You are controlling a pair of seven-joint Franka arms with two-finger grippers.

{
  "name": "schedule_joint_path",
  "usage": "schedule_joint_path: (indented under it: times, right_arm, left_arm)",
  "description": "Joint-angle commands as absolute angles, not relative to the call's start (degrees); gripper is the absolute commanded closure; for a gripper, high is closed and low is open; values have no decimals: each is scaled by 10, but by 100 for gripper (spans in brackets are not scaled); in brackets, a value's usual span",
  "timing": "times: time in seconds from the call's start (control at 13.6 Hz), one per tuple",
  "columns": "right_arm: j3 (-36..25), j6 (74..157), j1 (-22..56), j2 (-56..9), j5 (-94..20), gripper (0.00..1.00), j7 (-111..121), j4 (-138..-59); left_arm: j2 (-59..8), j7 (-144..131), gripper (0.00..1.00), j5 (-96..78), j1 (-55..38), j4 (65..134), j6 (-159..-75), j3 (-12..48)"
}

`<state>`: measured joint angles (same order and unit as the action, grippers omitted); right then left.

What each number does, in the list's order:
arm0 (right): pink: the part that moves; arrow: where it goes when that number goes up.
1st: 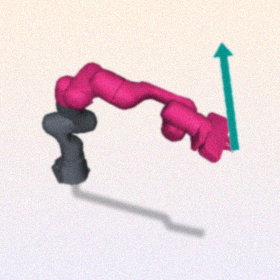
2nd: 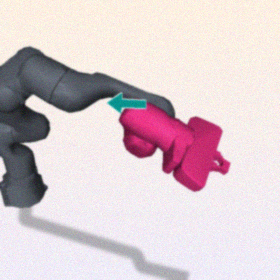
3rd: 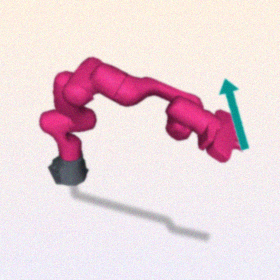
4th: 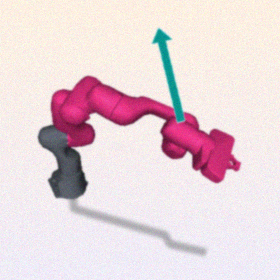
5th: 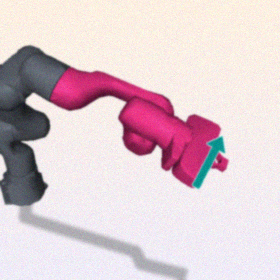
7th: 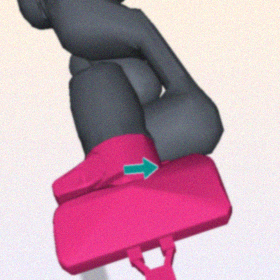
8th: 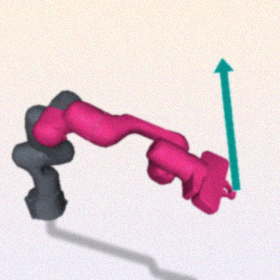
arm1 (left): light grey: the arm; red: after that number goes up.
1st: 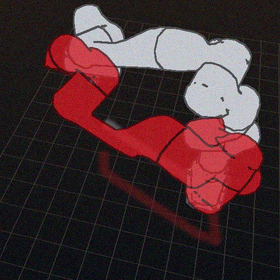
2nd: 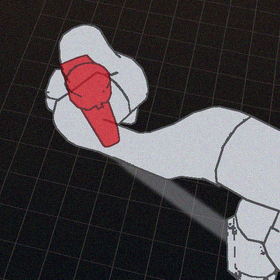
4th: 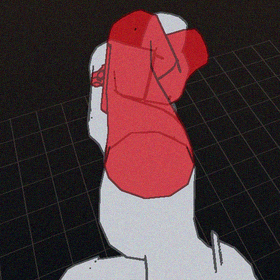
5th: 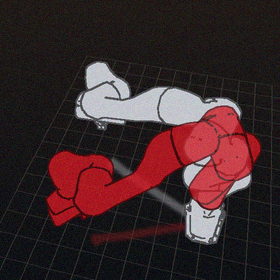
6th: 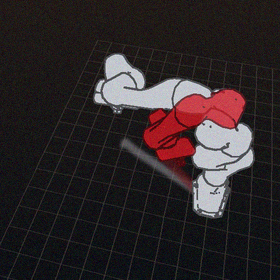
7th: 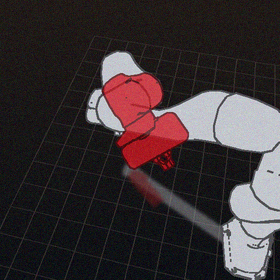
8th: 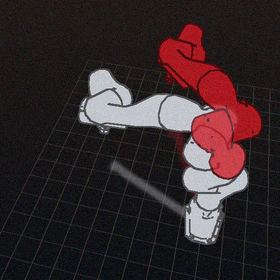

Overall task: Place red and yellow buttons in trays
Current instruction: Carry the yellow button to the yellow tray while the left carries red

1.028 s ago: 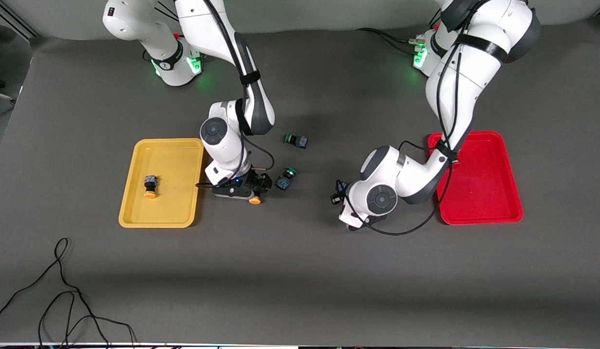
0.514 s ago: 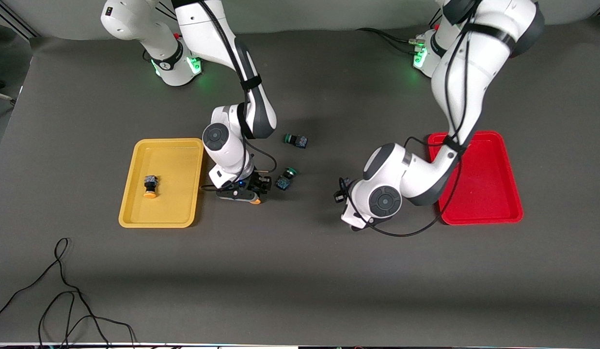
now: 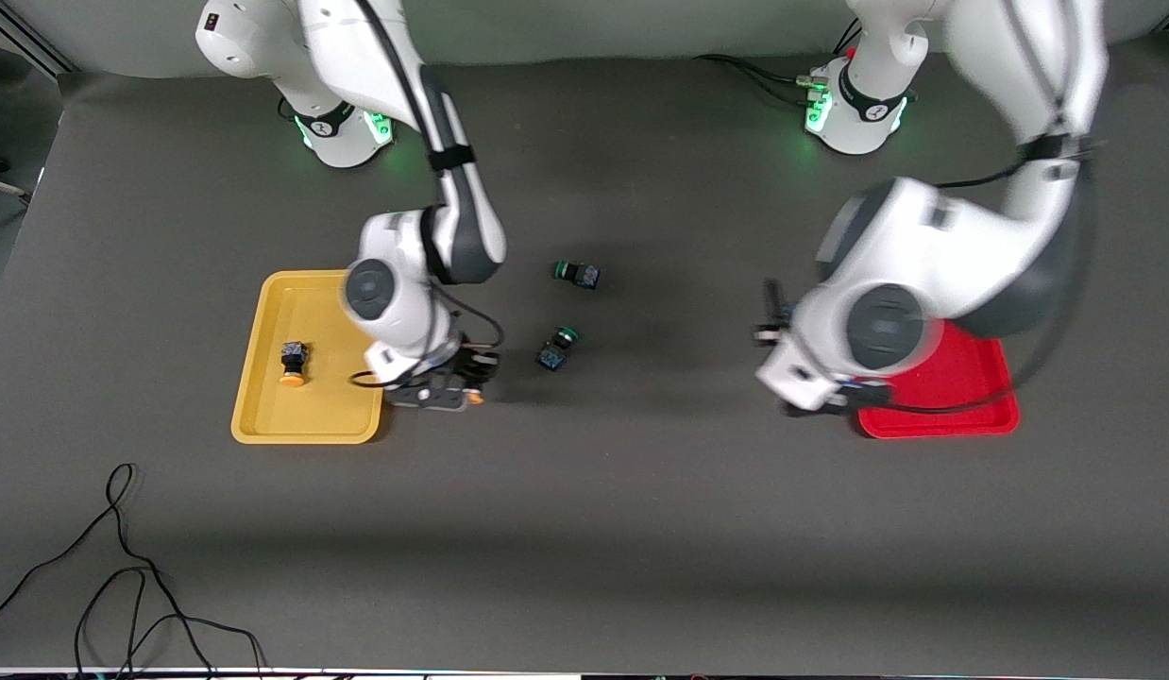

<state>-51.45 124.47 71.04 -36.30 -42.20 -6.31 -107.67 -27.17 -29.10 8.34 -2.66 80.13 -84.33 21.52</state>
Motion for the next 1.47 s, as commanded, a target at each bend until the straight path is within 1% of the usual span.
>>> schedule_joint_path:
  times: [0.0,0.07,0.22,0.44,0.51,0.66,0.81,0.88,0.95,1.03,1.1,1.18,1.25,1.4]
  right_arm:
    - [-602,1124,703,-314,-388,82,63,-1071]
    - [-626,1108,702,-316,-388,82,115,-1079]
    - [-638,1109,676,-320,-389,82,201,-1118]
    - [-634,1113,636,-357,-397,82,276,-1141]
    - [-623,1113,629,-372,-408,82,279,-1144]
    - [-597,1114,606,-398,-426,82,280,-1147]
    - [-571,1118,578,-403,-426,82,279,-1143]
    - [-567,1118,566,-404,-426,51,275,-1143]
    - [-564,1117,562,-407,-425,1,273,-1141]
    - [-564,1112,557,-408,-425,0,270,-1135]
    - [-565,1108,556,-406,-425,0,259,-1123]
    - [-567,1100,556,-397,-416,0,242,-1115]
    - [-578,1071,560,-390,-402,0,228,-1098]
    - [-615,995,562,-383,-371,0,196,-1036]
  left_arm:
    - [-237,-207,100,119,36,882,-869,217]
    - [-231,-174,100,120,60,904,-890,216]
    - [-222,-136,100,124,104,960,-950,216]
    - [-193,-102,100,142,163,1103,-1102,216]
    - [-196,-89,100,145,182,1131,-1135,216]
    - [-203,-58,100,147,201,1157,-1173,210]
    - [-205,-49,100,167,214,1197,-1228,208]
    - [-208,-48,100,170,230,1217,-1257,208]
    - [-214,-47,100,174,242,1232,-1278,208]
    - [-215,-47,85,180,245,1242,-1291,208]
    - [-217,-47,29,183,246,1245,-1295,208]
    - [-215,-47,1,183,246,1244,-1291,208]
    - [-211,-47,1,183,246,1243,-1288,208]
    - [-199,-42,1,183,246,1230,-1269,209]
